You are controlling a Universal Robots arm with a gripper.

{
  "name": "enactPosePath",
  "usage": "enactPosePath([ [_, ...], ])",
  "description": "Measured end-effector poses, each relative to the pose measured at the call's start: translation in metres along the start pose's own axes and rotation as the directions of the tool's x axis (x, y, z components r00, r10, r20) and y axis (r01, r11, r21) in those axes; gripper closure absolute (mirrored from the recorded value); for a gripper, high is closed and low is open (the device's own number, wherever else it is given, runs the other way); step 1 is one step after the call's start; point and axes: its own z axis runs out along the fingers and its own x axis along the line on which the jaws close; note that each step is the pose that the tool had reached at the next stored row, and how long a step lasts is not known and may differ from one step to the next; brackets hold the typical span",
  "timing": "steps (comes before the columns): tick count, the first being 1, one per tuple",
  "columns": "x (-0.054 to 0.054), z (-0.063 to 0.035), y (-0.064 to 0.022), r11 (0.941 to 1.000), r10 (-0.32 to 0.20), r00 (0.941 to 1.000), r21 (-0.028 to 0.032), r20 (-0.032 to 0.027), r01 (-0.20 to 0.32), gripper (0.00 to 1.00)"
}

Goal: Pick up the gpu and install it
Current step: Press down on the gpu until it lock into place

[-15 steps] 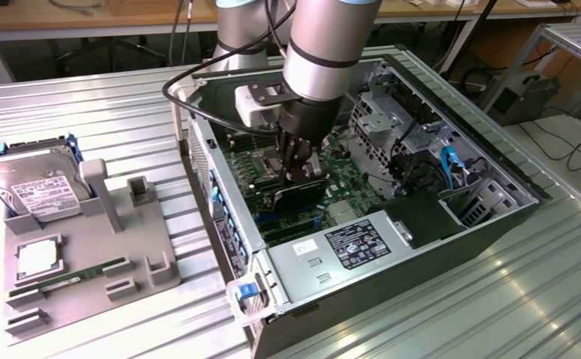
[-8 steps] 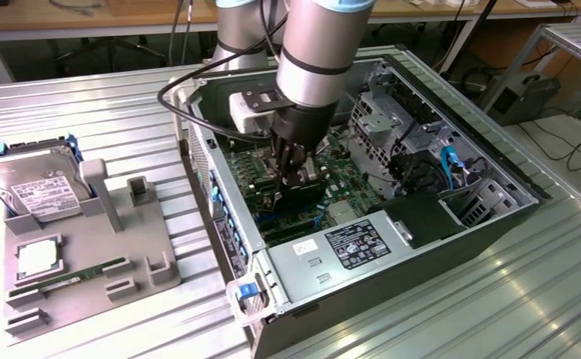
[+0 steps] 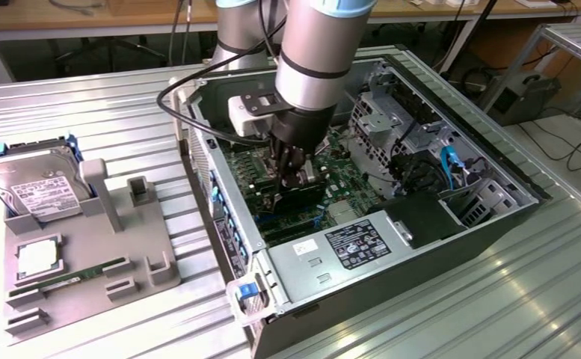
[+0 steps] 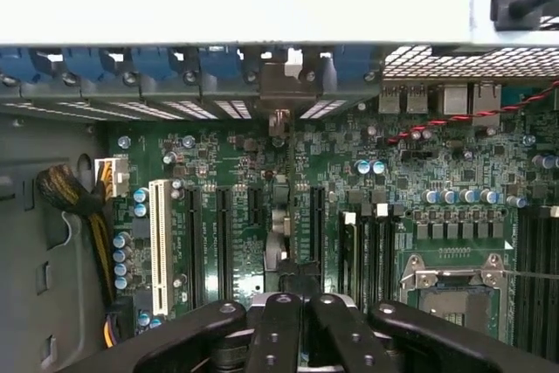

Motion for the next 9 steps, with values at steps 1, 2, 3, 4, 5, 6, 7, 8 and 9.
enactPosePath([
  [1,0.0,-0.0039,0.0,1.0,0.0,1.0,0.0002,0.0003,0.0,0.89],
  [2,0.0,-0.0086,0.0001,1.0,0.0,1.0,0.0001,-0.0001,0.0,0.89],
  [3,0.0,-0.0162,0.0001,1.0,0.0,1.0,-0.0001,-0.0005,0.0,0.89],
  [4,0.0,-0.0211,0.0,1.0,0.0,1.0,-0.0001,-0.0005,0.0,0.89],
  [5,0.0,-0.0249,0.0,1.0,0.0,1.0,0.0,-0.0005,0.0,0.89],
  [6,0.0,-0.0259,0.0,1.0,0.0,1.0,-0.0002,-0.0006,0.0,0.89],
  [7,0.0,-0.0258,-0.0001,1.0,0.0,1.0,0.0,-0.0003,0.0,0.89],
  [8,0.0,-0.0258,-0.0002,1.0,0.0,1.0,0.0,-0.0003,0.0,0.89],
  [9,0.0,-0.0258,-0.0003,1.0,0.0,1.0,-0.0001,-0.0003,0.0,0.89],
])
